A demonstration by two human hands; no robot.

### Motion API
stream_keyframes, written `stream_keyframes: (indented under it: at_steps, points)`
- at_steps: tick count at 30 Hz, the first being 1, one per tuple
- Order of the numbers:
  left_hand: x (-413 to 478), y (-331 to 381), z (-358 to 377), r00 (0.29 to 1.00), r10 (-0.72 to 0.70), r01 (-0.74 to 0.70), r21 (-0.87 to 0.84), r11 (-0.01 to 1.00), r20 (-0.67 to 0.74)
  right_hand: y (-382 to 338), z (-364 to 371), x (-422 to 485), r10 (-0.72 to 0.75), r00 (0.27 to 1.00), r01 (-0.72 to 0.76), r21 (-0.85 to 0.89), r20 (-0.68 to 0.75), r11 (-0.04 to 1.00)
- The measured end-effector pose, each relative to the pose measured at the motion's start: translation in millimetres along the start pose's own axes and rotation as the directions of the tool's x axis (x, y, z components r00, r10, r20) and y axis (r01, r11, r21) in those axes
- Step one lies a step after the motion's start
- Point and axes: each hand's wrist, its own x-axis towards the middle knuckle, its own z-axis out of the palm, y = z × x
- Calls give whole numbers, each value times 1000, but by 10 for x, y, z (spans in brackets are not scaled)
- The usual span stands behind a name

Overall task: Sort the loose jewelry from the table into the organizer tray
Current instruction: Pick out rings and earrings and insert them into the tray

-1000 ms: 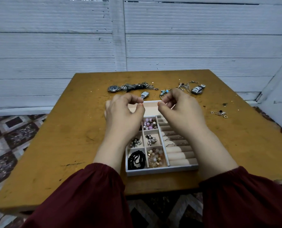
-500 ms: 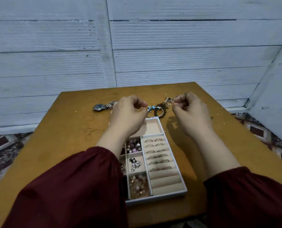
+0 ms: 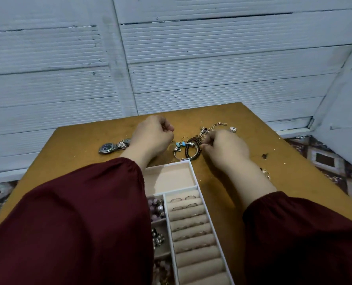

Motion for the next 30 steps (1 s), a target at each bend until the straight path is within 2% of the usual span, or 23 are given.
stream_keyframes:
  at_steps: [6,12,21,27,30]
  points:
    - [205,-42,-20,999,-30,29,-27,999,-38,-77,111,106,65,998,-66,-129,-10,989]
    - [226,-112,-62,997,-41,39,-24,999,-70,-217,28,156,146,988,-139,-148,40,979]
    - [206,-288,-87,992,-96,92,-49,994,-77,-283,129,145,217,976,-217,-6,35,976]
    - [217,-305,-85,994,-75,73,-28,997,-83,-250,150,175,154,986,-143,144,-66,979]
    - [240,-305,-83,996,-64,64,-2,998,-66,-231,146,188,93,986,-57,240,-140,969]
